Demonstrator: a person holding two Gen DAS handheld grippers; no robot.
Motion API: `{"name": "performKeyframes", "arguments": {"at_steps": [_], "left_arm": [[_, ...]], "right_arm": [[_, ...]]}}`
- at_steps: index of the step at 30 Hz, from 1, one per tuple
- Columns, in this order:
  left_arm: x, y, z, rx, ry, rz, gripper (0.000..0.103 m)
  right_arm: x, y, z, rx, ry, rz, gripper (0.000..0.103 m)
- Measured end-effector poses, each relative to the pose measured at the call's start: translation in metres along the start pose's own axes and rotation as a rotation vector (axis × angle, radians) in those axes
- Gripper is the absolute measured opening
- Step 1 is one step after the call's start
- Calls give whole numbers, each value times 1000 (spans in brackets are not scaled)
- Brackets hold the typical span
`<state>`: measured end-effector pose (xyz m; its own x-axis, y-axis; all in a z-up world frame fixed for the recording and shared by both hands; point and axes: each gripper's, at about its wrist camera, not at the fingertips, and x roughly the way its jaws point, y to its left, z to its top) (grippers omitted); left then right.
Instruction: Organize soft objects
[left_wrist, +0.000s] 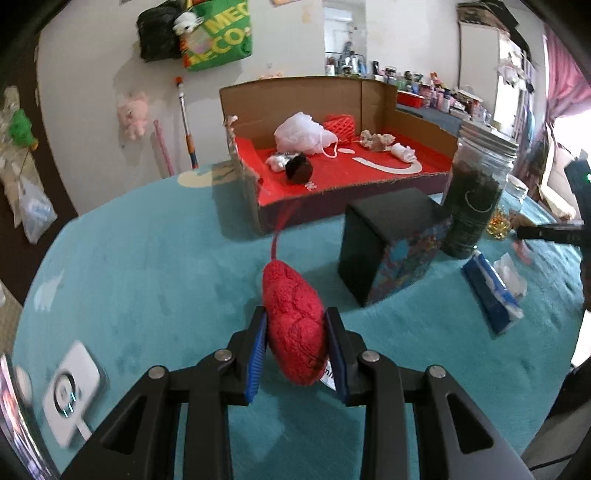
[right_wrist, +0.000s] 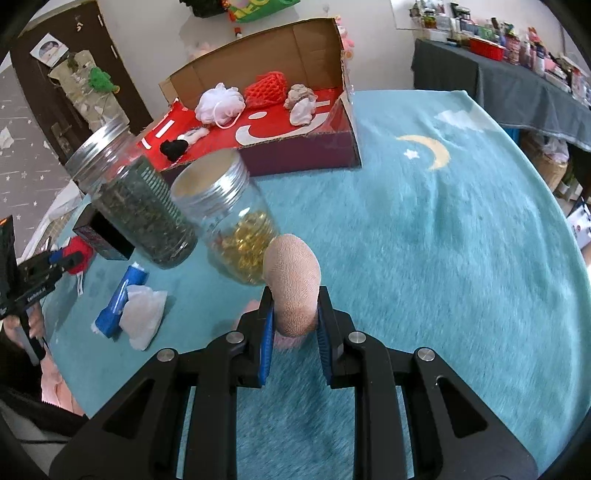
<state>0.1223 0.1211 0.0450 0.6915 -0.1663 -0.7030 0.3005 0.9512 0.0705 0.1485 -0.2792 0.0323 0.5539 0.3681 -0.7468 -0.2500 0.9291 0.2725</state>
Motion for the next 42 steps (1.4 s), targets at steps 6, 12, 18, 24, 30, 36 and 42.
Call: {"name": "performKeyframes", "arguments": {"at_steps": [6,12,18,24,30,36,42], "left_arm": [[6,8,16,54,-4,-38,32],[13,10,30,113,-14,-74,32],[18,12,38,140,-19,-105,32],[18,11,45,178,-30,-135,32],[16,10,54,220,-43,-174,32],[20,13,68,235,-43,-178,32],[21,13,86,219,-56,-217,33]], "right_arm": [[7,-9,21,-37,12,26,19],[14,-13,35,-80,26,62,19],[17,-12,44,-115,35,72,19],[19,-12,52,-145,43,81,19],[18,-18,61,-166,46,93,19],[18,-22,75,-184,41,121,19],[19,-15,93,-216,35,127,19]]}}
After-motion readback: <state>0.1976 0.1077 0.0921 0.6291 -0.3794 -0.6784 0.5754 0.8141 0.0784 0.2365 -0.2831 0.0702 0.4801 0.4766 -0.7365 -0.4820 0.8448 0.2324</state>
